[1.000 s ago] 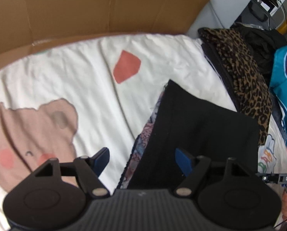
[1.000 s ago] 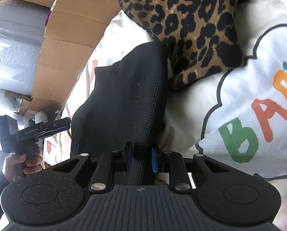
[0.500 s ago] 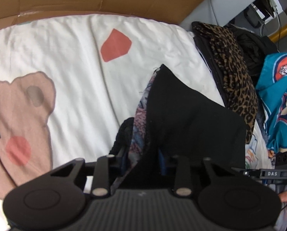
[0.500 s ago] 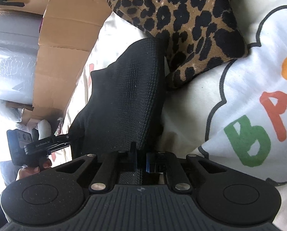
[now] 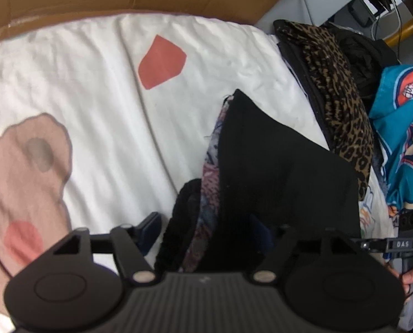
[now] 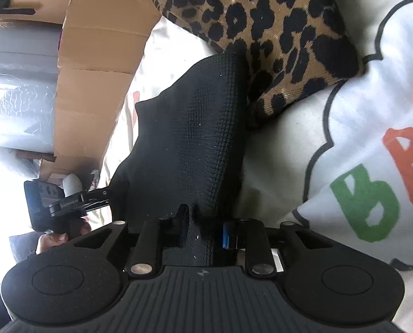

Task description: Fold clothes

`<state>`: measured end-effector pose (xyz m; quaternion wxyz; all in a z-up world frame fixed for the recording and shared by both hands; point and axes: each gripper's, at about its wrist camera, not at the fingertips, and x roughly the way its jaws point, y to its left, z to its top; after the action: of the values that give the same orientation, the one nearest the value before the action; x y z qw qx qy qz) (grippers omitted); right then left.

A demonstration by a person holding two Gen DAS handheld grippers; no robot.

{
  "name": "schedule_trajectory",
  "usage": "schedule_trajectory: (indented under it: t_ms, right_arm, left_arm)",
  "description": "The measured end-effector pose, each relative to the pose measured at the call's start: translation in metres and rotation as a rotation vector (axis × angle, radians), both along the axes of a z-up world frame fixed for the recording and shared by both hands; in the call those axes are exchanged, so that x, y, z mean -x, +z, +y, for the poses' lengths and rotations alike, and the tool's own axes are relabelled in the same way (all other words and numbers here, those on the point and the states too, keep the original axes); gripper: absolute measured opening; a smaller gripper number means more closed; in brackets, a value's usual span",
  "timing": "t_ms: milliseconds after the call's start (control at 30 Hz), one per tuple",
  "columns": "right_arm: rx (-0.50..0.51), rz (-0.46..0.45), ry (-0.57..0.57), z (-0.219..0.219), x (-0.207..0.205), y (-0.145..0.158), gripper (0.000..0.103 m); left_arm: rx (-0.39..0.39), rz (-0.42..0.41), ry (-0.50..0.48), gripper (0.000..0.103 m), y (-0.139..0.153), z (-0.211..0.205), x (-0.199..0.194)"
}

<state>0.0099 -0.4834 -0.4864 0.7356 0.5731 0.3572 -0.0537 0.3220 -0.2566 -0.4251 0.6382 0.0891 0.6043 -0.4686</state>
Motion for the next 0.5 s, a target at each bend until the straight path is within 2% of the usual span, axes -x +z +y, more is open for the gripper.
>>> schedule_trajectory:
  t_ms: [67,100,200,367,500]
  right_arm:
    - [-0.005,-0.009,0.006,0.002,-0.003,-0.002,0.021]
    - [-0.004,-0.013,0.011,0.003,-0.003,-0.001,0.009]
    - [0.011,-0.018,0.024,0.005,-0.005,0.004,0.006]
    - [0.006,-0.005,0.033,0.003,-0.008,0.011,0.006]
    - [0.009,0.008,0.044,-0.005,-0.006,0.020,0.006]
  left_arm:
    - [0.015,0.031,0.010,0.065,-0.002,0.002,-0.001]
    - [0.018,0.030,0.010,0.059,-0.001,0.002,-0.001]
    - [0.025,0.047,0.017,0.045,0.003,0.005,0.000]
    - [0.022,0.056,0.008,0.037,0.011,0.005,0.003]
    - [0.028,0.066,-0.023,0.038,0.017,0.004,0.009]
